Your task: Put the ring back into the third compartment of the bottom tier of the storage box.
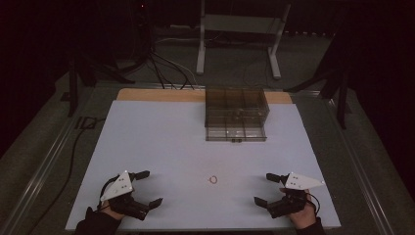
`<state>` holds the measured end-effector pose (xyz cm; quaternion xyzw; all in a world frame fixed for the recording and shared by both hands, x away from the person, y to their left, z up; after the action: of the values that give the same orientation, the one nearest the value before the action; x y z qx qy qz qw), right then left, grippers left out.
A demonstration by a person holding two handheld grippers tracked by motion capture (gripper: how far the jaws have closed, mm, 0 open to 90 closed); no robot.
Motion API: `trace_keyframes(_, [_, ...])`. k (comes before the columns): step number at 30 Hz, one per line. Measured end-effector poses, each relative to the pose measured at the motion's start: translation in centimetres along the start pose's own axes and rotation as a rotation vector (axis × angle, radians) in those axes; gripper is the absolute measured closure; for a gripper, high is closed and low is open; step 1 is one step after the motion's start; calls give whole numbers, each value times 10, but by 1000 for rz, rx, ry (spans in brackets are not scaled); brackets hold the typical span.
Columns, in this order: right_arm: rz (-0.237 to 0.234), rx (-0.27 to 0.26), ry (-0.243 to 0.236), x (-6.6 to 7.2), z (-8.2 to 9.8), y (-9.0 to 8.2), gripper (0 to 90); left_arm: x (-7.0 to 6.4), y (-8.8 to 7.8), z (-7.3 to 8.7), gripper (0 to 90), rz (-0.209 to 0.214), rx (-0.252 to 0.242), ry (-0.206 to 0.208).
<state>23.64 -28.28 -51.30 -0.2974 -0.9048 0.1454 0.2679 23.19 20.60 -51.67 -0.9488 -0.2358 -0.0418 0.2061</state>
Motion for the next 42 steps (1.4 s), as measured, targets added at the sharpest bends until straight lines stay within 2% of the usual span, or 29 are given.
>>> trace_keyframes(5, [28,-1,-3,-2,0,0,0,0,1,0,6,5,0,1])
trace_keyframes(9, [25,1,-7,-1,0,1,0,-2,2,-1,6,12,-1,1])
trace_keyframes(19, [48,70,-21,3,-1,8,0,-4,-1,-1,6,8,-9,10])
trace_keyframes(22, [33,90,-13,5,-2,10,0,-4,-2,-2,5,7,-21,10])
trace_keyframes(24, [41,110,-30,8,-3,11,0,-3,-2,-2,6,11,-26,5])
trace_keyframes(25, [25,104,-23,10,-4,10,0,-3,-1,-2,5,14,-26,4])
trace_keyframes(27, [24,95,-28,14,-7,9,0,-3,0,-2,5,21,-15,7])
trace_keyframes(37, [14,99,-38,20,-10,8,0,-4,1,-2,5,21,-16,5])
trace_keyframes(42, [11,84,-45,23,-13,6,0,-3,1,-1,6,21,-19,1])
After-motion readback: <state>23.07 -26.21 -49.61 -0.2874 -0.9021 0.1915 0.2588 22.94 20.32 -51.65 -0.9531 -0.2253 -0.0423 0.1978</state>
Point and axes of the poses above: each handheld gripper's, and its own axes: y roughly forward along the jaws, z roughly out of its underside, x roughly to its left, the point moved 1 cm from there along y, roughly forward along the jaws, and after that the axes turned 15 degrees about y, right-handed, at the moved point
